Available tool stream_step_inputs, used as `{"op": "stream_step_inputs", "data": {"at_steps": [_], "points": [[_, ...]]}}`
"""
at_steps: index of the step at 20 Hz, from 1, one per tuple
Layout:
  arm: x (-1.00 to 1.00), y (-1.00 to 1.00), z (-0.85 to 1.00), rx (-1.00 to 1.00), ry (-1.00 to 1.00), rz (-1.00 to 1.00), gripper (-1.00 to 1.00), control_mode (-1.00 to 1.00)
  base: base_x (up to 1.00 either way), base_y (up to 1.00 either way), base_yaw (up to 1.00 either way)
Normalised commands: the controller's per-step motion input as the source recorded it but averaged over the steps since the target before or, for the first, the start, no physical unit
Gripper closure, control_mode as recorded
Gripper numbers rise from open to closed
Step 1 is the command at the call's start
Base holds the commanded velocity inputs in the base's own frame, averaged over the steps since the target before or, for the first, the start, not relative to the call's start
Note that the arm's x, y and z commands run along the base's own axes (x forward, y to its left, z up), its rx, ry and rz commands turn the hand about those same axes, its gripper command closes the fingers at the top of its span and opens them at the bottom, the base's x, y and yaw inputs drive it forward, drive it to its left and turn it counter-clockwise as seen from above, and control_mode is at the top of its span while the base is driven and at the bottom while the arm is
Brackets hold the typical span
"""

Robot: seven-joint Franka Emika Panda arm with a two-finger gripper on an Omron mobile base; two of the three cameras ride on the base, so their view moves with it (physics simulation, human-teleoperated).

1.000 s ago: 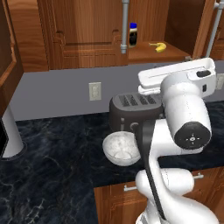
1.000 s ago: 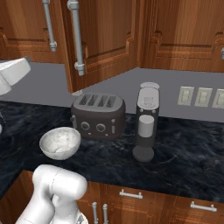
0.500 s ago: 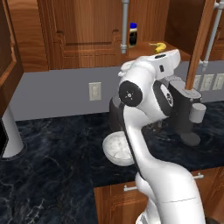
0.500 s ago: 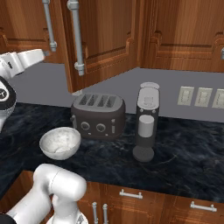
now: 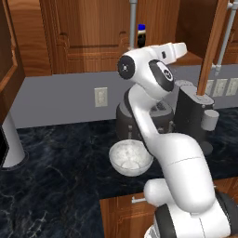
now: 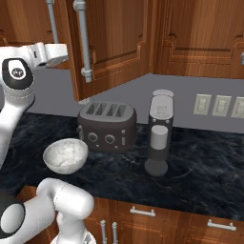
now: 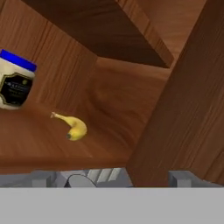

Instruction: Open the cabinet. Pick the apple and banana from the cabinet and place them into the bowl. Then close the cabinet.

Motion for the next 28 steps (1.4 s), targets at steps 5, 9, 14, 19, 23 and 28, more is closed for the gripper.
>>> {"op": "stream_step_inputs", "data": {"at_steps": [5, 9, 14, 19, 23, 28], "points": [[0.22, -0.76, -0.05, 0.09, 0.00, 0.00, -1.00, -1.00, 0.00, 0.00, 0.00], [0.00, -1.00, -0.12, 0.12, 0.00, -0.01, -1.00, -1.00, 0.00, 0.00, 0.00], [-0.03, -1.00, -0.10, 0.14, 0.00, -0.05, -1.00, -1.00, 0.00, 0.00, 0.00], [-0.09, -0.80, -0.04, 0.10, 0.00, -0.05, -1.00, -1.00, 0.00, 0.00, 0.00], [-0.36, 0.64, -0.13, -0.06, -0.17, 0.09, -1.00, -1.00, 0.00, 0.00, 0.00], [-0.38, 1.00, -0.07, -0.13, -0.19, 0.37, -1.00, -1.00, 0.00, 0.00, 0.00]]}}
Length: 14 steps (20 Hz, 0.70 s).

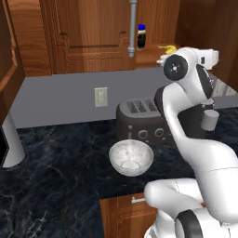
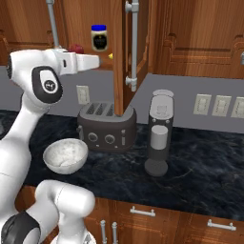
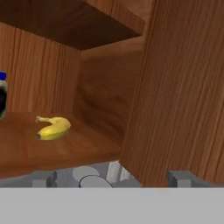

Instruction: Open the cabinet. Pick the apple and banana from the cabinet and place them into the bowl. Then close the cabinet.

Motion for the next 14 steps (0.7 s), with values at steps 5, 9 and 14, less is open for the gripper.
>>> {"op": "stream_step_inputs", "data": {"at_steps": [5, 9, 14], "points": [[-0.10, 1.00, 0.00, 0.00, -0.12, 0.45, -1.00, -1.00, 0.00, 0.00, 0.00], [-0.02, 0.88, 0.05, 0.02, -0.09, 0.42, -1.00, -1.00, 0.00, 0.00, 0.00], [0.00, 0.48, 0.13, 0.11, -0.03, 0.31, -1.00, -1.00, 0.00, 0.00, 0.00]]}}
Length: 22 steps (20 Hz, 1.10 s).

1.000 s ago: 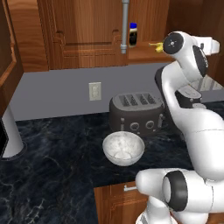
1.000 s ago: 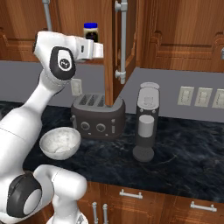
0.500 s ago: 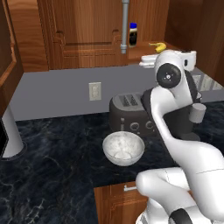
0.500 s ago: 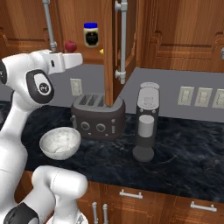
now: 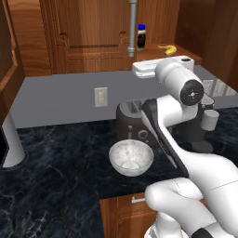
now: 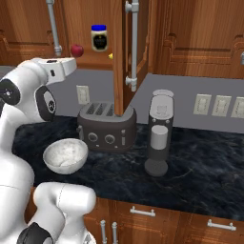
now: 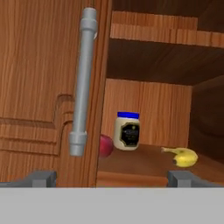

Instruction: Open the cabinet. Pick the apple and banana from the cabinet and place them into the bowl. Then close the cabinet.

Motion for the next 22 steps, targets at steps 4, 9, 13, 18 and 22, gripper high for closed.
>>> {"op": "stream_step_inputs", "data": {"at_steps": [4, 9, 13, 18, 22], "points": [[0.00, 0.08, 0.00, 0.07, -0.05, 0.20, -1.00, -1.00, 0.00, 0.00, 0.00], [-0.06, 0.02, 0.03, 0.00, -0.23, 0.07, -1.00, -1.00, 0.00, 0.00, 0.00], [-0.30, 0.10, 0.01, 0.00, -0.44, 0.09, -1.00, -1.00, 0.00, 0.00, 0.00], [-0.04, 0.05, 0.03, 0.00, -0.10, 0.01, -1.00, -1.00, 0.00, 0.00, 0.00], [0.10, 0.39, 0.15, -0.02, 0.00, 0.00, -1.00, -1.00, 0.00, 0.00, 0.00]]}}
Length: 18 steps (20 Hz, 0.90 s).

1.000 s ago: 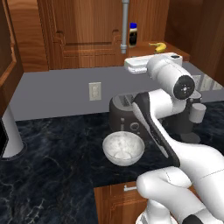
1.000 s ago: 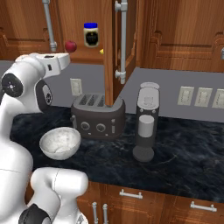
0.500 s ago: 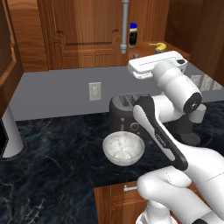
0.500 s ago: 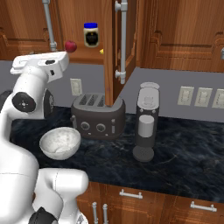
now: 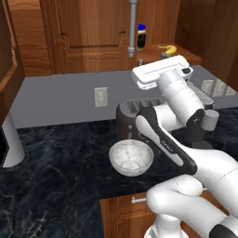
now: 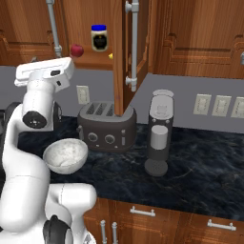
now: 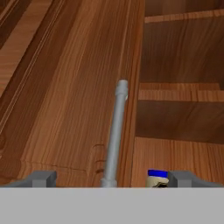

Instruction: Open the cabinet. Pick the apple and banana from the cabinet and place them into the bowl. Then close the cabinet.

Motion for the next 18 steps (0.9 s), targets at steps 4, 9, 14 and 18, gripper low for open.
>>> {"op": "stream_step_inputs", "data": {"at_steps": [4, 9, 14, 18], "points": [[0.31, 0.50, 0.05, -0.02, 0.00, 0.00, -1.00, -1.00, 0.00, 0.00, 0.00], [0.70, 0.30, 0.03, -0.01, 0.01, 0.00, -1.00, -1.00, 0.00, 0.00, 0.00], [0.83, 0.19, 0.05, 0.00, 0.14, -0.06, -1.00, -1.00, 0.00, 0.00, 0.00], [0.59, 0.00, 0.13, 0.01, 0.04, -0.18, -1.00, -1.00, 0.00, 0.00, 0.00]]}}
